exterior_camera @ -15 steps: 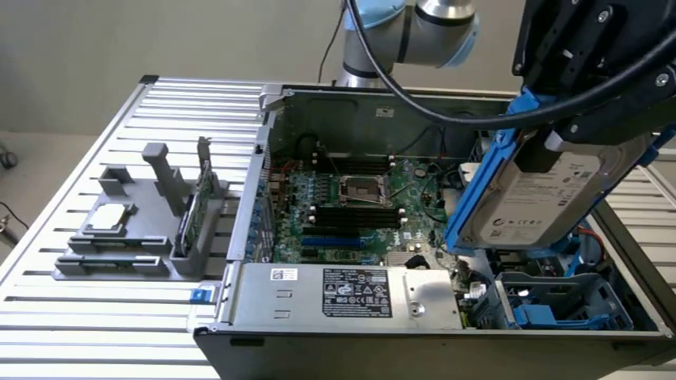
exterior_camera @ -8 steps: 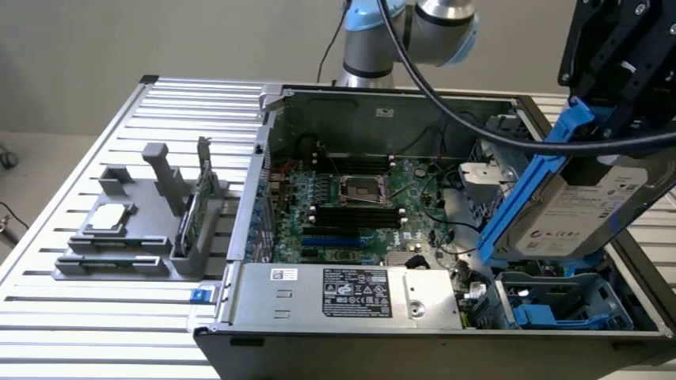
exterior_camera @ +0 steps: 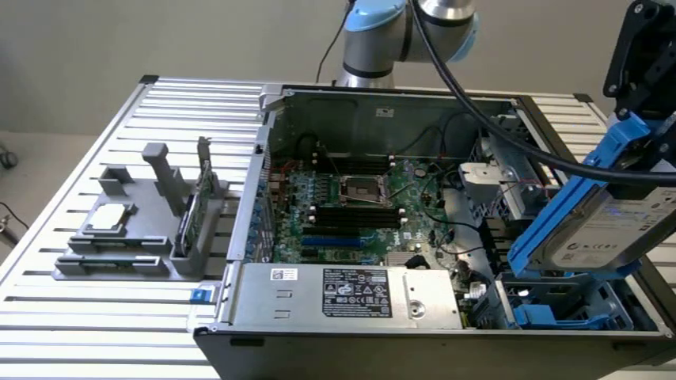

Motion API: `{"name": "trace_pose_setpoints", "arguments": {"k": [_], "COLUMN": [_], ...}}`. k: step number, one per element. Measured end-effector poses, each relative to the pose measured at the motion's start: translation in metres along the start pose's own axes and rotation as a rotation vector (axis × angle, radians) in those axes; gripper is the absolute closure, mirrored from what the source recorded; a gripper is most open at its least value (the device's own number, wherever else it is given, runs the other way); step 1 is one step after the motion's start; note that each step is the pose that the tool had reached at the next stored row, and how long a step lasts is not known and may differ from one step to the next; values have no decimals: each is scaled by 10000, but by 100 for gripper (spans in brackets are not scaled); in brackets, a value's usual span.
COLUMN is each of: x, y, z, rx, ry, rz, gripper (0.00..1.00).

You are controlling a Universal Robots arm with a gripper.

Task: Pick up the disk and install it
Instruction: 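Pick up the disk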

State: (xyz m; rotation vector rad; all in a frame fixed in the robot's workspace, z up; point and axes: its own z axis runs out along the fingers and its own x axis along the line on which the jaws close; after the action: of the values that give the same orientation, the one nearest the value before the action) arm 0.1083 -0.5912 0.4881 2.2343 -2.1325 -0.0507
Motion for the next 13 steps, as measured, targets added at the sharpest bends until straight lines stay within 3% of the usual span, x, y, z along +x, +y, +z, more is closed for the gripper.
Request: {"name": "trace_pose_setpoints", "arguments": {"k": [2,5,13], "x": [29,70,76], "y": [-55,-67,-69], "z": [5,26,39], "rx": [0,6,13], "ry": [-22,-130,-130], "rz": [-2,-7,-8], "gripper": [67,67,67]}}
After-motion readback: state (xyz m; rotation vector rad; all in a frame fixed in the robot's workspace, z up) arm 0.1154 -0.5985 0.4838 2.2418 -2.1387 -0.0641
